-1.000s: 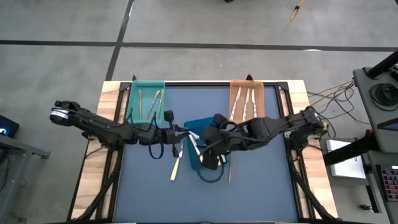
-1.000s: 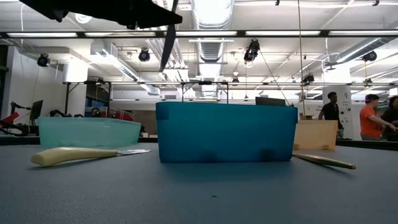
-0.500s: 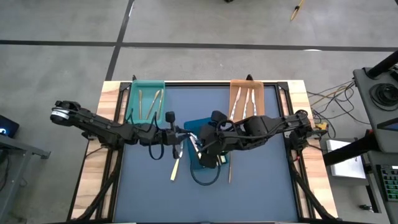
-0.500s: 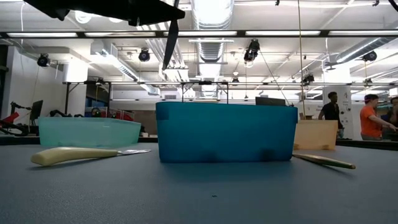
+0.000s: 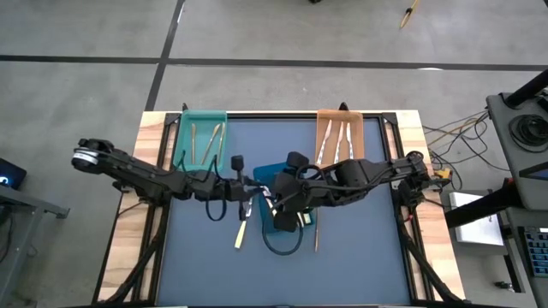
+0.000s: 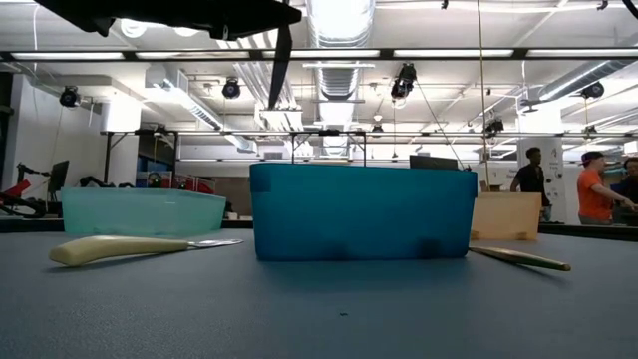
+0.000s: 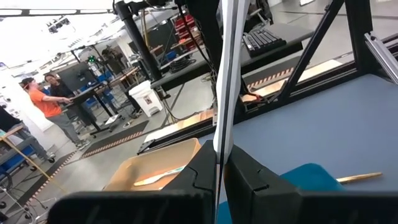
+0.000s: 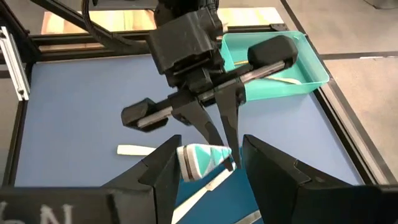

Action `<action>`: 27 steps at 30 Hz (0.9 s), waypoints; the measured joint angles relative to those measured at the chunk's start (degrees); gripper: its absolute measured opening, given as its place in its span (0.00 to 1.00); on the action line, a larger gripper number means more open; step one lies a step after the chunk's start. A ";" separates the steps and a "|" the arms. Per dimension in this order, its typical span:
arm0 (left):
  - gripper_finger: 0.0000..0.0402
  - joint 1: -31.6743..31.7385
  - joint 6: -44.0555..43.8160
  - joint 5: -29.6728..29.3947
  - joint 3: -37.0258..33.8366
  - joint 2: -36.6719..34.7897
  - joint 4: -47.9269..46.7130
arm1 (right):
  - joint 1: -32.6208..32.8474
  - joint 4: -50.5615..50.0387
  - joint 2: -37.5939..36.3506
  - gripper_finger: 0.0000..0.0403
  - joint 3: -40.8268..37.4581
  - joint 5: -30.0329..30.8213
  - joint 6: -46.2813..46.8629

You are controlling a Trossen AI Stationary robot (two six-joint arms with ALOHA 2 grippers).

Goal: Sort silverware by color (type)
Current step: Put the blue and white knife into the orange bin

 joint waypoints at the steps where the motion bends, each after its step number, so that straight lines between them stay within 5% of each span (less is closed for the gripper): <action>1: 0.00 0.00 0.00 0.06 0.12 0.32 0.19 | 0.00 0.14 0.14 0.39 0.00 0.00 -0.04; 17: 0.00 -0.04 -0.39 0.38 0.97 1.12 -0.46 | 0.02 -1.80 0.39 0.08 -0.02 0.52 -0.56; 27: 0.01 0.00 -0.69 0.29 0.96 1.12 -0.24 | 0.02 -1.70 0.37 0.08 -0.02 0.83 -1.11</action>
